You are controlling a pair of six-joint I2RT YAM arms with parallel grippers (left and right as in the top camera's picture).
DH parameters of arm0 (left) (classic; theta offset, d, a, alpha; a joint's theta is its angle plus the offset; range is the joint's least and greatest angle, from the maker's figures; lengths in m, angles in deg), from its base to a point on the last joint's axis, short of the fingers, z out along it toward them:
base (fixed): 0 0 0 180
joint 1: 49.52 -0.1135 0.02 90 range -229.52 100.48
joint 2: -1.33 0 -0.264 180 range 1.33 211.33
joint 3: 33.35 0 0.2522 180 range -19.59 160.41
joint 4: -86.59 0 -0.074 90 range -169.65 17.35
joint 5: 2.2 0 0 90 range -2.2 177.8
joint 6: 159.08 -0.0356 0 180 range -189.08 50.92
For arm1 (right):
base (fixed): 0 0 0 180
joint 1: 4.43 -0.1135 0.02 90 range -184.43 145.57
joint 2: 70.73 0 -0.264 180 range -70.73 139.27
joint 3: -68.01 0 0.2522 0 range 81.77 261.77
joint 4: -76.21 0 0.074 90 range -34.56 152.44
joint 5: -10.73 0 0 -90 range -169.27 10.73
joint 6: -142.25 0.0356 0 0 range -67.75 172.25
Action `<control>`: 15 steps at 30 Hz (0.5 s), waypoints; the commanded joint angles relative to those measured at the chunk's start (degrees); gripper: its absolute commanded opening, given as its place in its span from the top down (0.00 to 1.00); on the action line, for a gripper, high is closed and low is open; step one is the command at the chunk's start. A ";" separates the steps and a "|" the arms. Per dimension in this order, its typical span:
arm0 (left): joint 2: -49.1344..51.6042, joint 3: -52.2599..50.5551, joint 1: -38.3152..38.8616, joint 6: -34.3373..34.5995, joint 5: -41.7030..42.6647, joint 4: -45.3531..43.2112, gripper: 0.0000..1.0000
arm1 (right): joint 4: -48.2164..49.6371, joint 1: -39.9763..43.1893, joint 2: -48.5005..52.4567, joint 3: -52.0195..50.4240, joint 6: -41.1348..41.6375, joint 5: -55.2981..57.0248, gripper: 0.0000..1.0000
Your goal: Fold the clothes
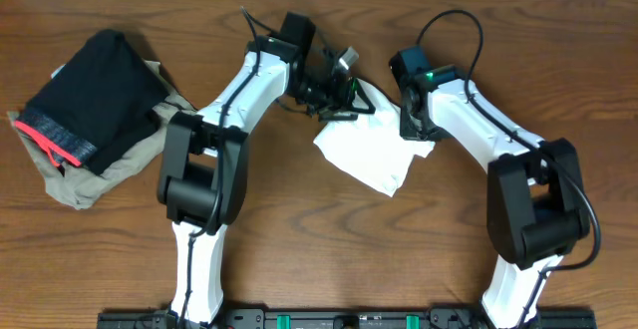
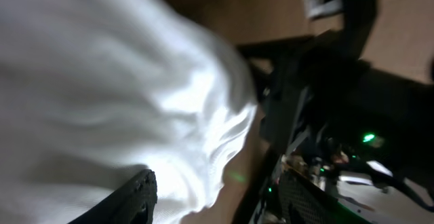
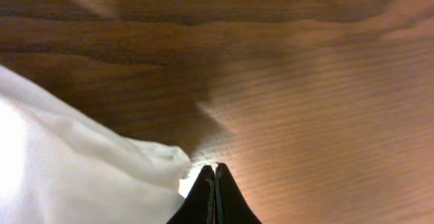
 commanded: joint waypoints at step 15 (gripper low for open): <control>3.28 -1.27 -0.46 13.60 -28.74 5.53 0.30 | 1.46 0.09 2.08 -0.04 -1.95 -1.22 0.99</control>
